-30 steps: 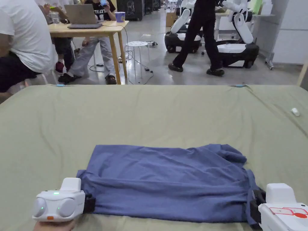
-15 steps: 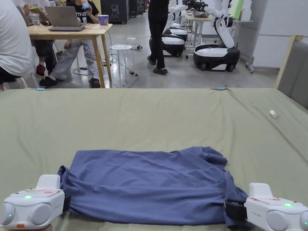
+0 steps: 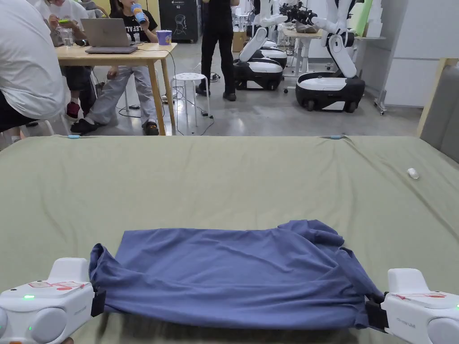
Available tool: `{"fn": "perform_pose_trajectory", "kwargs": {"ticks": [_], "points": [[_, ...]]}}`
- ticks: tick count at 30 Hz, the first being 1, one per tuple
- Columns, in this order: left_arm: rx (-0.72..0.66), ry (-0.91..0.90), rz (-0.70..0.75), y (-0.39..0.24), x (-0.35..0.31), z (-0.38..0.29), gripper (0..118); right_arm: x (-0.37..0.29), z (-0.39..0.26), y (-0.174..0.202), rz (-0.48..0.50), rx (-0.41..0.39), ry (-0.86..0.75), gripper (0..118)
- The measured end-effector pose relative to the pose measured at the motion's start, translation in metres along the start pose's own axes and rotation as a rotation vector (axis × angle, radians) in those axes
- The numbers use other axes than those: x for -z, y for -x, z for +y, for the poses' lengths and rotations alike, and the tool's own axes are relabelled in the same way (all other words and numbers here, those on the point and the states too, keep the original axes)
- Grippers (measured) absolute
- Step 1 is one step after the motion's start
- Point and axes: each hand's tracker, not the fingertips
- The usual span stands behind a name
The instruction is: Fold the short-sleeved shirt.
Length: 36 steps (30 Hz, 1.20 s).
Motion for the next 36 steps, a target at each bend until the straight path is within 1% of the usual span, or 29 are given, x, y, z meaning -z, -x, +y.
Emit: {"fn": "perform_pose_trajectory", "kwargs": {"ticks": [2, 5, 6, 9, 11, 12, 13, 14, 15, 16, 17, 18, 19, 20, 22, 23, 24, 25, 26, 27, 28, 29, 30, 31, 32, 33, 36], "points": [[0.002, -0.010, -0.005, 0.002, -0.021, -0.005, 3, -0.015, -0.003, -0.001, 0.011, -0.009, 0.035, 12], [-0.016, 0.034, -0.030, 0.005, -0.039, -0.023, 4, -0.026, -0.013, 0.003, 0.004, -0.023, 0.079, 12], [-0.023, 0.072, -0.032, 0.006, -0.040, -0.034, 4, -0.025, -0.020, 0.005, 0.000, -0.037, 0.123, 12], [-0.055, 0.156, -0.034, 0.007, -0.029, -0.069, 4, -0.016, -0.037, 0.009, 0.010, -0.031, 0.209, 12], [-0.092, 0.173, -0.046, 0.009, -0.025, -0.085, 4, -0.010, -0.045, 0.010, 0.009, -0.022, 0.213, 12], [-0.102, 0.173, -0.050, 0.011, -0.025, -0.089, 4, -0.009, -0.048, 0.012, 0.005, -0.023, 0.215, 14], [-0.111, 0.162, -0.047, 0.012, -0.027, -0.091, 7, -0.012, -0.049, 0.013, 0.003, -0.021, 0.212, 23], [-0.132, 0.133, -0.051, 0.013, -0.034, -0.089, 24, -0.017, -0.047, 0.014, 0.009, -0.001, 0.171, 48], [-0.153, 0.110, -0.042, 0.014, -0.041, -0.086, 49, -0.022, -0.043, 0.011, -0.006, 0.036, 0.127, 74], [-0.149, 0.089, 0.007, 0.012, -0.049, -0.082, 78, -0.030, -0.039, 0.013, -0.044, 0.061, 0.095, 95], [-0.134, 0.049, 0.065, 0.008, -0.057, -0.078, 105, -0.037, -0.035, 0.015, -0.065, 0.069, 0.063, 112], [-0.123, -0.005, 0.102, 0.005, -0.064, -0.073, 113, -0.044, -0.029, 0.017, -0.065, 0.084, 0.016, 116], [-0.111, -0.058, 0.104, 0.001, -0.071, -0.067, 112, -0.052, -0.024, 0.020, -0.057, 0.106, -0.042, 116], [-0.101, -0.107, 0.095, -0.004, -0.077, -0.060, 112, -0.058, -0.019, 0.025, -0.043, 0.109, -0.085, 116], [-0.073, -0.240, 0.071, -0.017, -0.083, -0.047, 112, -0.067, -0.009, 0.043, 0.000, 0.090, -0.197, 116], [-0.066, -0.262, 0.061, -0.023, -0.083, -0.042, 112, -0.069, -0.006, 0.051, 0.011, 0.084, -0.249, 116], [-0.063, -0.297, 0.040, -0.031, -0.083, -0.036, 110, -0.071, -0.005, 0.062, 0.028, 0.069, -0.318, 115], [-0.060, -0.320, 0.016, -0.040, -0.082, -0.032, 106, -0.073, -0.004, 0.073, 0.032, 0.055, -0.346, 110], [-0.061, -0.346, 0.001, -0.046, -0.081, -0.030, 87, -0.073, -0.004, 0.082, 0.036, 0.045, -0.360, 91], [-0.052, -0.364, -0.004, -0.054, -0.079, -0.027, 67, -0.069, -0.004, 0.089, 0.049, 0.025, -0.382, 66], [-0.037, -0.366, 0.011, -0.062, -0.076, -0.026, 39, -0.068, -0.005, 0.099, 0.032, 0.002, -0.400, 31], [-0.020, -0.376, 0.020, -0.068, -0.072, -0.026, 8, -0.066, -0.005, 0.106, 0.004, -0.019, -0.408, 1], [-0.008, -0.384, 0.021, -0.073, -0.069, -0.025, 0, -0.064, -0.006, 0.113, -0.028, -0.031, -0.420, 1], [-0.011, -0.393, 0.021, -0.076, -0.067, -0.025, 0, -0.061, -0.008, 0.114, -0.033, -0.034, -0.434, 0], [-0.012, -0.391, 0.015, -0.077, -0.065, -0.024, 0, -0.061, -0.007, 0.115, -0.006, -0.028, -0.432, 0], [-0.005, -0.371, -0.025, -0.079, -0.063, -0.023, 0, -0.060, -0.006, 0.116, 0.012, -0.027, -0.424, 0], [0.019, -0.336, -0.016, -0.078, -0.047, -0.019, 0, -0.052, -0.003, 0.116, 0.007, -0.049, -0.416, 0]]}}
